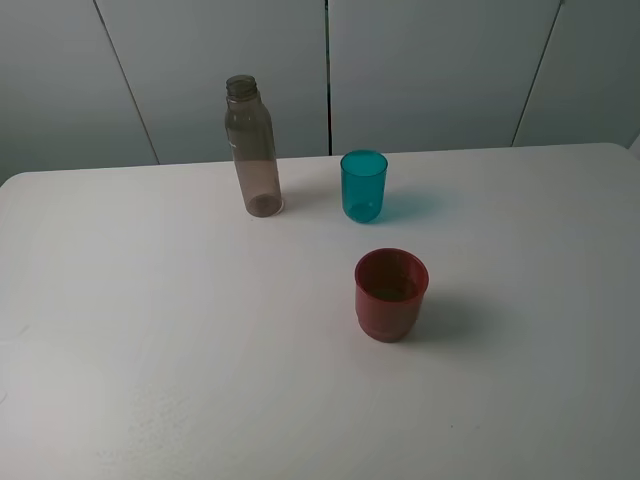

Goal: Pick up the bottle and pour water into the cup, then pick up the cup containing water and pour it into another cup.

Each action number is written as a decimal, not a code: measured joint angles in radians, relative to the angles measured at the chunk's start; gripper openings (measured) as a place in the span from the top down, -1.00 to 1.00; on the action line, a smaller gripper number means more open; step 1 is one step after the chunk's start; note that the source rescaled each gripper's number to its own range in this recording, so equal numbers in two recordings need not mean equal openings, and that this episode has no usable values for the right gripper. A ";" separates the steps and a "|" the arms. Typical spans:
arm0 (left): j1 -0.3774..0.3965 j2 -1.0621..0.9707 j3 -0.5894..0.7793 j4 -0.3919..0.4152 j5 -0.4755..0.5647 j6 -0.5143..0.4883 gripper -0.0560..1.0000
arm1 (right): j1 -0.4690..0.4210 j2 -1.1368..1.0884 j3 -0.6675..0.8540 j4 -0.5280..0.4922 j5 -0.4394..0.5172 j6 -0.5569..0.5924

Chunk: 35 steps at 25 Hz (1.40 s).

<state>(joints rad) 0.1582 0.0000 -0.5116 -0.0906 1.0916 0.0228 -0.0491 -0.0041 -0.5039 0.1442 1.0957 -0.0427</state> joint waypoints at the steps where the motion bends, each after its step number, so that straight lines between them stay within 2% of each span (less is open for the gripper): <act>1: 0.000 0.000 0.000 0.005 -0.001 -0.004 -1.00 | 0.000 0.000 0.000 0.000 0.000 0.000; 35: 0.000 0.000 0.000 0.018 -0.007 -0.013 -1.00 | 0.008 0.000 0.000 0.000 0.000 -0.002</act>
<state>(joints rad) 0.1582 0.0000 -0.5116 -0.0729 1.0846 0.0101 -0.0412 -0.0041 -0.5039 0.1442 1.0957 -0.0445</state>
